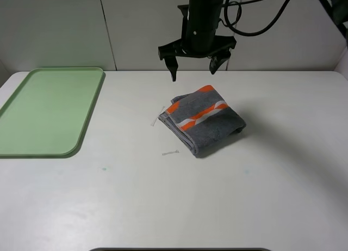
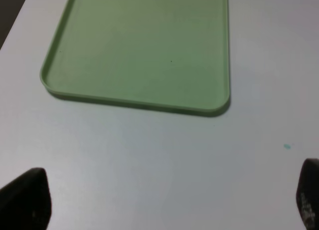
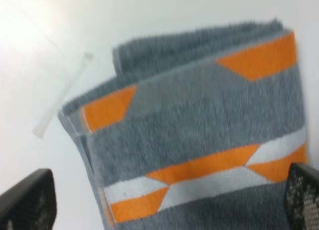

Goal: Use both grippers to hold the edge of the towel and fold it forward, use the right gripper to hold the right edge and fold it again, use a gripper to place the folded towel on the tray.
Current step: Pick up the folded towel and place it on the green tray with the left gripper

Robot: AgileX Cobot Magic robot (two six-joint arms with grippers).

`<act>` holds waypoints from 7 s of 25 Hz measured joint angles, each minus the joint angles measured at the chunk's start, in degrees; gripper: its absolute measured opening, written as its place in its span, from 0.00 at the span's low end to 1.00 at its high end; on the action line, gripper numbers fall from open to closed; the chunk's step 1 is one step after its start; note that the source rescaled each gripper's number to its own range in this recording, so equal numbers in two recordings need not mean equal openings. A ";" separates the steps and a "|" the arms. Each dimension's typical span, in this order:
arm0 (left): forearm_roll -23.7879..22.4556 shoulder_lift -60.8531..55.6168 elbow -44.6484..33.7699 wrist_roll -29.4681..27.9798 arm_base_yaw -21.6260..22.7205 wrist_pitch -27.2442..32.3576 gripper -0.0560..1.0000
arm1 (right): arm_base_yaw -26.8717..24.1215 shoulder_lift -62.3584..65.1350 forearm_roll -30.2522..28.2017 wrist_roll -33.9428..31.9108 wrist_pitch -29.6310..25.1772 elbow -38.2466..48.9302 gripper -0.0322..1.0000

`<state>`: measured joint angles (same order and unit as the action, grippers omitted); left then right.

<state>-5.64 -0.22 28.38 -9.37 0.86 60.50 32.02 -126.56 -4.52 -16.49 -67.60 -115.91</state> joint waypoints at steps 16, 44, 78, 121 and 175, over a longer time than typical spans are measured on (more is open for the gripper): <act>0.00 0.00 0.00 0.00 0.00 0.00 1.00 | 0.00 2.58 2.48 6.05 -1.83 -1.66 1.00; 0.00 0.00 0.00 0.00 0.00 0.00 1.00 | 0.00 32.84 4.52 14.11 -1.96 31.13 1.00; 0.00 0.00 0.00 0.00 0.00 0.00 1.00 | -7.50 93.50 11.59 9.71 -2.23 74.52 1.00; 0.00 0.00 0.00 0.00 0.00 0.00 1.00 | -36.67 126.94 11.05 19.82 8.67 87.58 1.00; 3.72 15.61 7.30 1.07 0.00 0.96 1.00 | -36.67 126.94 12.77 19.71 8.79 87.58 1.00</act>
<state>-1.92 15.39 35.68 -8.30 0.86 61.47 -4.65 0.38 8.25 3.22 -58.81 -28.33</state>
